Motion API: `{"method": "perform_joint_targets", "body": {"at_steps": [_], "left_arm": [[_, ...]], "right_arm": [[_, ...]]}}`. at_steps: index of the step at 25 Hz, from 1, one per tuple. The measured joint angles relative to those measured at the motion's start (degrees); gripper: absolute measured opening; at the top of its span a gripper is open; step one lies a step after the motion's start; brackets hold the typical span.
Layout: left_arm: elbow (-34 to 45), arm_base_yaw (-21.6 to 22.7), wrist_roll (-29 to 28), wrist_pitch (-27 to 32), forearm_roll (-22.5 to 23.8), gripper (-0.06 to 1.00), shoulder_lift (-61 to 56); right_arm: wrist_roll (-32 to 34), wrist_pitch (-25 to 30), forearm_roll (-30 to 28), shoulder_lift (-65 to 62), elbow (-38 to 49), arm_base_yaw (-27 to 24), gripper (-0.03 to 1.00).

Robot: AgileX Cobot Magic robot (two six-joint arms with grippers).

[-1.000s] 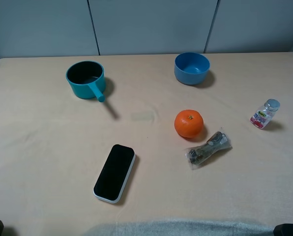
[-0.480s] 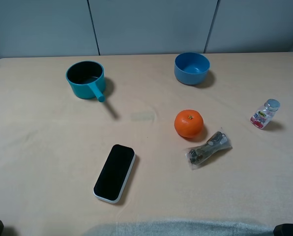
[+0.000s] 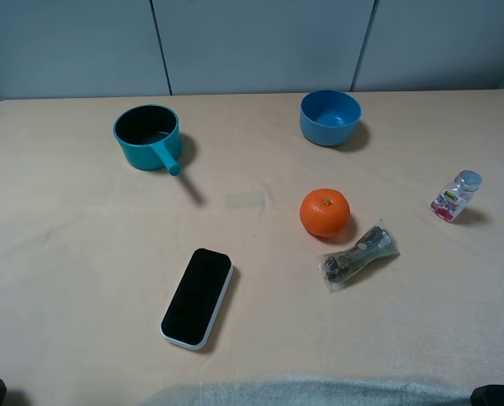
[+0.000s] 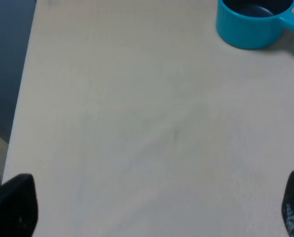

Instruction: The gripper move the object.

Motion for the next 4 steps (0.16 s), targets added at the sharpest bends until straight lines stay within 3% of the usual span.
{"method": "perform_joint_targets", "body": {"at_steps": [4], "left_arm": [[0.0,0.0,0.0,0.0,0.0,0.99,0.0]], "right_arm": [[0.0,0.0,0.0,0.0,0.0,0.0,0.69]]}}
